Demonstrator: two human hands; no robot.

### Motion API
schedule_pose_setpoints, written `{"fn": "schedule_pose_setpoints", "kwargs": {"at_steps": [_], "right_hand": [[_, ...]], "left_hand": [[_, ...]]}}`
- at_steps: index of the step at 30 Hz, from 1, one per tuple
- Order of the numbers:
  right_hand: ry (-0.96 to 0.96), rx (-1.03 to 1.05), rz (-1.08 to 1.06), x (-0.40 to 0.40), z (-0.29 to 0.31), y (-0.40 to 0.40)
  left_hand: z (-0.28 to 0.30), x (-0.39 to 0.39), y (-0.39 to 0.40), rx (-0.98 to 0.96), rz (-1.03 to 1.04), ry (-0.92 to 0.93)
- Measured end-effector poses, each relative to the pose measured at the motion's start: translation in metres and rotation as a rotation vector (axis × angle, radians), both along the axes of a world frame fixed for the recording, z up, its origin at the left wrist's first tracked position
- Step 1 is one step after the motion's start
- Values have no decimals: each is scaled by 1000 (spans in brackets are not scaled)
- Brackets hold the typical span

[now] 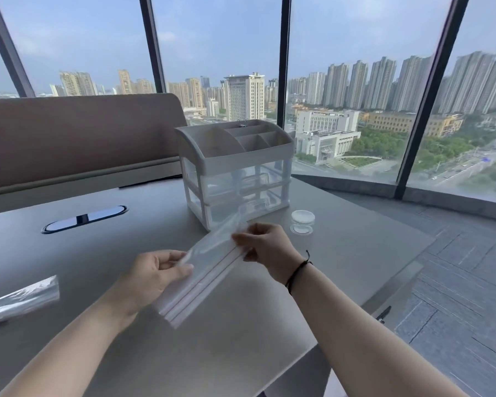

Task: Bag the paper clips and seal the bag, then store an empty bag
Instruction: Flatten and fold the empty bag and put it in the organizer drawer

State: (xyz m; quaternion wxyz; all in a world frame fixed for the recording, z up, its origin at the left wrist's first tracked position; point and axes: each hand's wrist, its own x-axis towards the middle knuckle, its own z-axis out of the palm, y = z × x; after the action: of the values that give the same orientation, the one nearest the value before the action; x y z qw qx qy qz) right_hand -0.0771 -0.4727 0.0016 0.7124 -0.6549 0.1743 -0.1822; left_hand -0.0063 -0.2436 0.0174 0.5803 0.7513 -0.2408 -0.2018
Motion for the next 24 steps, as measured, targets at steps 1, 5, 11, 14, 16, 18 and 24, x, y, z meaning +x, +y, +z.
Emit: {"fn": "schedule_pose_setpoints", "kwargs": {"at_steps": [1, 5, 11, 14, 16, 18, 24], "right_hand": [[20, 32, -15, 5, -5, -5], [68, 197, -102, 33, -19, -22], [27, 564, -258, 80, -11, -50], [-3, 639, -262, 98, -12, -61], [-39, 668, -274, 106, -10, -63], [-71, 693, -286, 111, -9, -63], [-42, 653, -276, 113, -9, -64]], "left_hand": [[-6, 1, -6, 7, -20, 51], [-23, 8, -27, -49, -18, 185], [-34, 25, -41, -341, 71, 402], [-40, 26, -40, -388, 75, 373], [-43, 27, -40, -406, 71, 353], [-45, 29, -40, -417, 69, 343], [-44, 28, -42, -408, 54, 329]]}}
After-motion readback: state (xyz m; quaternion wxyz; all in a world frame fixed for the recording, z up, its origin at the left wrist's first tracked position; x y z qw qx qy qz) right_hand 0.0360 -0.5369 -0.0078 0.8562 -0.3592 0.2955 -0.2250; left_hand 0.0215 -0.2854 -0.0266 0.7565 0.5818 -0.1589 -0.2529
